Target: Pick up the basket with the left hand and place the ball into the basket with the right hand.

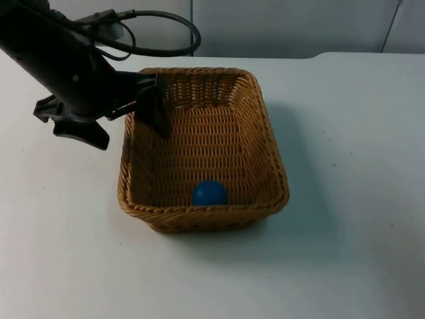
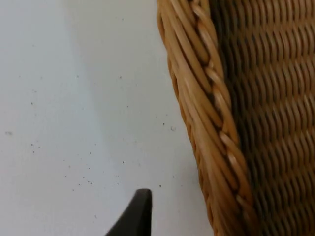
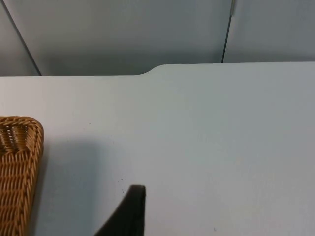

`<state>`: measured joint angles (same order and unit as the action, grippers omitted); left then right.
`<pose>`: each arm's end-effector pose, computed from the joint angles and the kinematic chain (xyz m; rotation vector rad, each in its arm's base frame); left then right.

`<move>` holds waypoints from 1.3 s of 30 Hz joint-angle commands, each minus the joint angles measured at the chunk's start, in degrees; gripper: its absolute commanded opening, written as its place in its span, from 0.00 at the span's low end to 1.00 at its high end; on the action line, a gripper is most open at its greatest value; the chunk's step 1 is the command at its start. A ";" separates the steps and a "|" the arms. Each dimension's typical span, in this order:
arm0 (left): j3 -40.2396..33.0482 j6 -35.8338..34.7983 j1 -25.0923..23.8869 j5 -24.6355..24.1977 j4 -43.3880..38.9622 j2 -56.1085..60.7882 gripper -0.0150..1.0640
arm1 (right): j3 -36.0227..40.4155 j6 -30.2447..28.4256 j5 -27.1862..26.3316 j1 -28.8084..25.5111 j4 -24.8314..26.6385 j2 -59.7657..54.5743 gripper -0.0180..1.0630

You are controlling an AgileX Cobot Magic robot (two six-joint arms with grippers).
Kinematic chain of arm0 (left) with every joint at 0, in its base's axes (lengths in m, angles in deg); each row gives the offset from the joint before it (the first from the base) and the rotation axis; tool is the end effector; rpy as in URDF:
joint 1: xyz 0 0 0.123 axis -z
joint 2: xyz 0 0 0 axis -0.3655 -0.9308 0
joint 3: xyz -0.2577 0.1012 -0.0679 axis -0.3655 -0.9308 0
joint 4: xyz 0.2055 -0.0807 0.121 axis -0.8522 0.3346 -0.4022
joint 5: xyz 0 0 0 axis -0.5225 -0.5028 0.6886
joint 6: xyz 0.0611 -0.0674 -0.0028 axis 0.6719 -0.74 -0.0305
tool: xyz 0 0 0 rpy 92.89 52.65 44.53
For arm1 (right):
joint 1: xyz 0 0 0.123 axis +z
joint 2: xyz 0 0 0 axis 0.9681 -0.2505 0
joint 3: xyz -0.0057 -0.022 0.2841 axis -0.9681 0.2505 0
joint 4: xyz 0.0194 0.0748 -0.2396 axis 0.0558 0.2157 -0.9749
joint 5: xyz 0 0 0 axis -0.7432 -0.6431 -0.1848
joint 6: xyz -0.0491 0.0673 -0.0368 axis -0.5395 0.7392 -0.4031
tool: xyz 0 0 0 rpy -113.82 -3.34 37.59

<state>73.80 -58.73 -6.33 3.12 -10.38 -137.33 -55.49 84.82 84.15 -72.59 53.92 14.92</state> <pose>0.3762 -0.1335 0.1382 0.1865 2.7611 -0.5998 0.2332 0.0103 0.3353 -0.0281 2.1351 0.0219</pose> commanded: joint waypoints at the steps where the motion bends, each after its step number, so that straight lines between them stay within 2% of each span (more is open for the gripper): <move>1: 0.30 0.80 -0.16 -1.40 -0.23 0.46 0.99 | 0.40 0.24 -0.72 -0.26 -0.73 -0.20 0.98; 9: 0.30 0.80 -0.16 -5.22 1.04 0.60 0.99 | 0.40 0.24 -0.72 -0.26 -0.73 -0.20 0.98; 13: 0.44 -0.04 -0.16 -7.57 6.71 1.70 0.99 | 0.40 0.24 -0.94 -0.26 -0.62 -0.20 0.98; 16: 1.80 0.20 -0.16 -6.80 6.71 2.74 0.99 | 0.40 0.24 -0.94 -0.26 -0.62 -0.20 0.98; 21: 6.83 -2.14 -0.16 -8.16 3.38 3.14 0.99 | 0.40 0.90 -1.22 -0.26 -0.62 -0.20 0.98; 25: 12.73 -11.67 -0.16 -11.06 -10.63 3.53 0.99 | 0.40 0.90 -1.22 -0.26 -0.62 -0.20 0.98; 26: 12.73 -11.67 -0.16 -11.06 -10.63 3.53 0.99 | 0.40 0.90 -1.22 -0.26 -0.62 -0.20 0.98; 28: 14.13 -19.62 -0.16 -11.31 -21.82 4.70 0.99 | 0.40 1.29 -1.49 -0.26 -0.62 -0.20 0.98; 31: 14.27 -24.79 -0.16 -11.16 -34.46 8.09 0.99 | 0.40 1.29 -1.71 -0.26 -0.62 -0.20 0.98; 36: 14.27 -24.92 -0.16 -11.16 -39.23 15.27 0.99 | 0.40 1.29 -1.97 -0.26 -0.62 -0.20 0.98; 39: 14.27 -24.92 -0.16 -11.16 -39.23 19.87 0.99 | 0.40 1.29 -1.97 -0.26 -0.62 -0.20 0.98</move>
<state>87.62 -82.94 -6.57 -7.77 -49.08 -119.23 -55.49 85.86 82.92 -72.59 53.92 14.92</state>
